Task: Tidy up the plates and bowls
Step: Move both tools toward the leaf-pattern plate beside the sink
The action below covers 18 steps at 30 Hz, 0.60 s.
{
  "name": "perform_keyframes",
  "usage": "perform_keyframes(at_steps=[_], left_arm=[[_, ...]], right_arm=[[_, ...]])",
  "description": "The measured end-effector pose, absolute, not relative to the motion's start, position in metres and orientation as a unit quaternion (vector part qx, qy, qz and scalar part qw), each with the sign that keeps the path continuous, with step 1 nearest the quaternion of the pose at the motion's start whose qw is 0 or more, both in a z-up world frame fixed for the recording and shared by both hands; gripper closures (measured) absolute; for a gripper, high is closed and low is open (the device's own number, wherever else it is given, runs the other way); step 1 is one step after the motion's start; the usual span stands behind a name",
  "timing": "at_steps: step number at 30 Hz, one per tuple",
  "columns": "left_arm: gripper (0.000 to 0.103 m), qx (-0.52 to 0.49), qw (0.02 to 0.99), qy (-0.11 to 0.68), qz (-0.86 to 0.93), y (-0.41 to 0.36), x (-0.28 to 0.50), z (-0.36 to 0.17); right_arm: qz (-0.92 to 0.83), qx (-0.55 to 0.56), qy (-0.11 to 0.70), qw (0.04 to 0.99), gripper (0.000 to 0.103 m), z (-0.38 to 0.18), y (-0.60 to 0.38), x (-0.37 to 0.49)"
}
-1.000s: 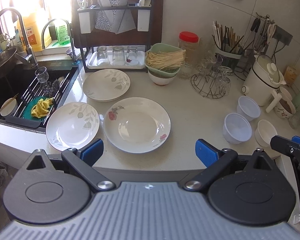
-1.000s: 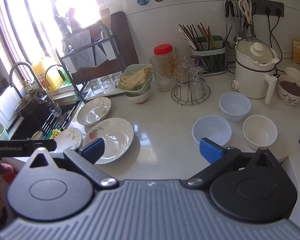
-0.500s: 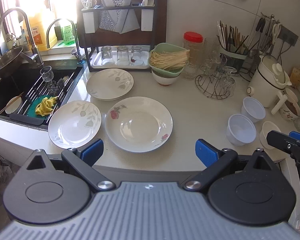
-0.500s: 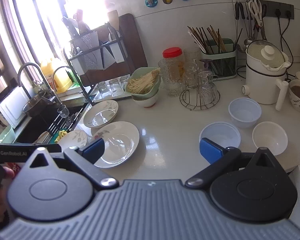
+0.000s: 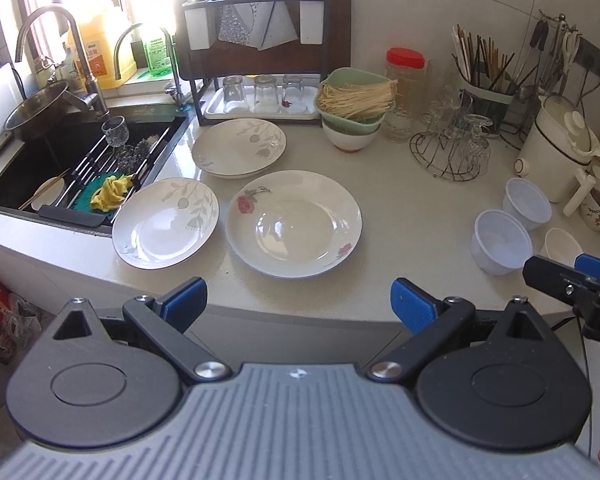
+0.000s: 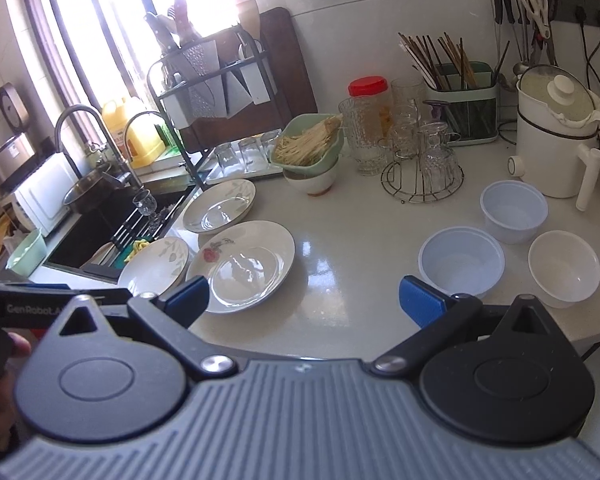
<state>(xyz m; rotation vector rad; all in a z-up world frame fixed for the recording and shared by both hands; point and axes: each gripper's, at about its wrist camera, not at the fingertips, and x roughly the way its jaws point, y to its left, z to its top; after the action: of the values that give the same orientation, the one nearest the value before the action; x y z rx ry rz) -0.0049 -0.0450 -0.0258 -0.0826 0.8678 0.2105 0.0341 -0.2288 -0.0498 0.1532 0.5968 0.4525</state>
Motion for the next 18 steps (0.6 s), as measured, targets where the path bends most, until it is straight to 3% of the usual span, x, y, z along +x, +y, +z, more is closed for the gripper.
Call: perform_keyframes(at_steps=[18], left_arm=[[0.003,-0.056,0.893,0.435,0.102,0.046,0.021,-0.042]], right_arm=[[0.195,0.092,0.301,0.929,0.0,-0.062,-0.156,0.048]])
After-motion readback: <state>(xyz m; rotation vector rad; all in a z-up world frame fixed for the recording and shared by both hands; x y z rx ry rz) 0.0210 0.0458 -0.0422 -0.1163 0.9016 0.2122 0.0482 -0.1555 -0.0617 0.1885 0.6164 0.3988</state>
